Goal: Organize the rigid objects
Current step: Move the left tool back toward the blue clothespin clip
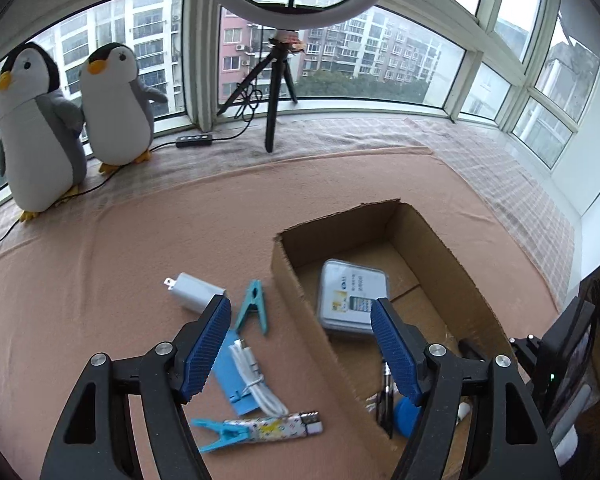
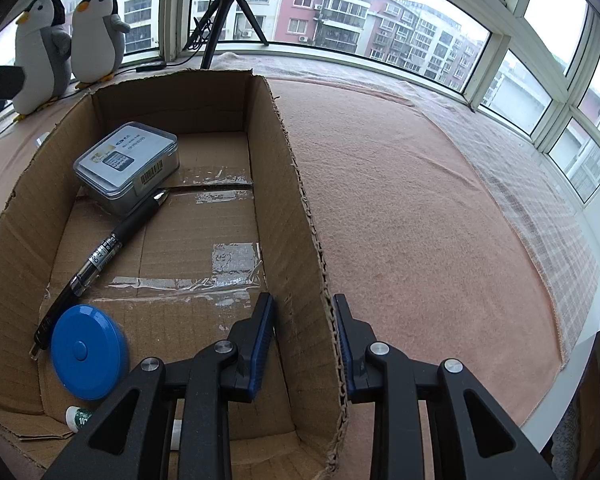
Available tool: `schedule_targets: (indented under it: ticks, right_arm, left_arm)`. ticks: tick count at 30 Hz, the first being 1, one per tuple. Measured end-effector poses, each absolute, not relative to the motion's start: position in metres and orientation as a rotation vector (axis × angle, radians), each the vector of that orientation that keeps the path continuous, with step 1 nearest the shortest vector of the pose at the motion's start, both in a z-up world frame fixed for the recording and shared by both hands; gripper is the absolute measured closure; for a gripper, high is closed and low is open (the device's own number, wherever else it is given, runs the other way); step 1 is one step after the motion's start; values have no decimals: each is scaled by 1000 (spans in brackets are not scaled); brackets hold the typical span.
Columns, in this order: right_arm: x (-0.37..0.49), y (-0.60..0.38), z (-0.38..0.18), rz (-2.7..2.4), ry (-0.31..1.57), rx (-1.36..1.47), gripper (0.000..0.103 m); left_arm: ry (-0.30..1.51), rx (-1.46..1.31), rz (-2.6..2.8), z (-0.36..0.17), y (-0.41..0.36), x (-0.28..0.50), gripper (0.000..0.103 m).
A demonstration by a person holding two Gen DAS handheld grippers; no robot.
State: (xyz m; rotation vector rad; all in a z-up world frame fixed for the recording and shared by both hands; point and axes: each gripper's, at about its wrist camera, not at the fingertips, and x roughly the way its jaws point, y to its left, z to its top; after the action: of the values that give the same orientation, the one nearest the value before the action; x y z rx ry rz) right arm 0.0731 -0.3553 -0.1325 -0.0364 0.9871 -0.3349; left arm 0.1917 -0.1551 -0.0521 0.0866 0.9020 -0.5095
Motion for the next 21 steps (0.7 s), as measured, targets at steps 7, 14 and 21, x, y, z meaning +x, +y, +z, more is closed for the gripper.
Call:
schedule_targets:
  ticks: [7, 14, 21]
  right_arm:
    - [74, -355, -132, -334, 986, -38, 77]
    - [74, -356, -132, -333, 986, -40, 77]
    - [74, -356, -133, -334, 984, -38, 77]
  left_arm:
    - [921, 32, -436, -63, -86, 173, 26]
    - [982, 35, -394, -96, -53, 156, 26]
    - [998, -19, -366, -126, -53, 137, 18]
